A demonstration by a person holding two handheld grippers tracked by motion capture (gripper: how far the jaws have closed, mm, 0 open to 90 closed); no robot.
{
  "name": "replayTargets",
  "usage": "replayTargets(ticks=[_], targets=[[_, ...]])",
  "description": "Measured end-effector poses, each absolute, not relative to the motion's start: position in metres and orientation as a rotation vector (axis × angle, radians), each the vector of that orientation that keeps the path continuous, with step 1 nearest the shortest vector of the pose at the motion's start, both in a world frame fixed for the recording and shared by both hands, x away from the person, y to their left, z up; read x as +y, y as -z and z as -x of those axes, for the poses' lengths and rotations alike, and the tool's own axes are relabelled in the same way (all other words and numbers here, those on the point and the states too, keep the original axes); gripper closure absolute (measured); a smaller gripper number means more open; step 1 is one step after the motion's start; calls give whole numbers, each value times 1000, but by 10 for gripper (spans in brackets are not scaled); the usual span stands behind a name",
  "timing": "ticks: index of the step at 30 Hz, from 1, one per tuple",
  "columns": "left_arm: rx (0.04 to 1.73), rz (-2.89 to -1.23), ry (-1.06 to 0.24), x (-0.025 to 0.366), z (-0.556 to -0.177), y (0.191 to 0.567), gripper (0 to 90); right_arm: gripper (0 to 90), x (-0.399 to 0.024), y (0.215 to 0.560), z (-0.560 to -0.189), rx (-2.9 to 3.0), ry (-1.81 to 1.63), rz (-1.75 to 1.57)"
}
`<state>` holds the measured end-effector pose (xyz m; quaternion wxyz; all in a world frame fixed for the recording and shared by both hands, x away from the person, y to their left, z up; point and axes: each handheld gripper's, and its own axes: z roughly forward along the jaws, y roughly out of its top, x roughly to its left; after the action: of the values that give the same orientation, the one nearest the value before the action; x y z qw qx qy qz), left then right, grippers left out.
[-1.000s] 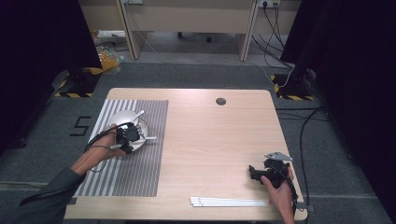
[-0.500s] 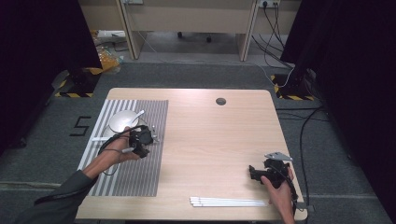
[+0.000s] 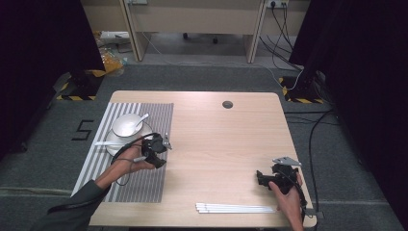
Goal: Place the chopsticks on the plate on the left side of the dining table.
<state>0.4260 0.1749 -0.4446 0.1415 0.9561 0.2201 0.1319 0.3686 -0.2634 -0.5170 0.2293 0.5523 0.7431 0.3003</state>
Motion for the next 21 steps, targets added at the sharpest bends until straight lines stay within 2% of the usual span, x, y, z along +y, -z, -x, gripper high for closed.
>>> replayTargets(ticks=[21], targets=[[644,-2646,-293,157,-419,457,449,4,-263,517,-369,2045,-827,-1520]])
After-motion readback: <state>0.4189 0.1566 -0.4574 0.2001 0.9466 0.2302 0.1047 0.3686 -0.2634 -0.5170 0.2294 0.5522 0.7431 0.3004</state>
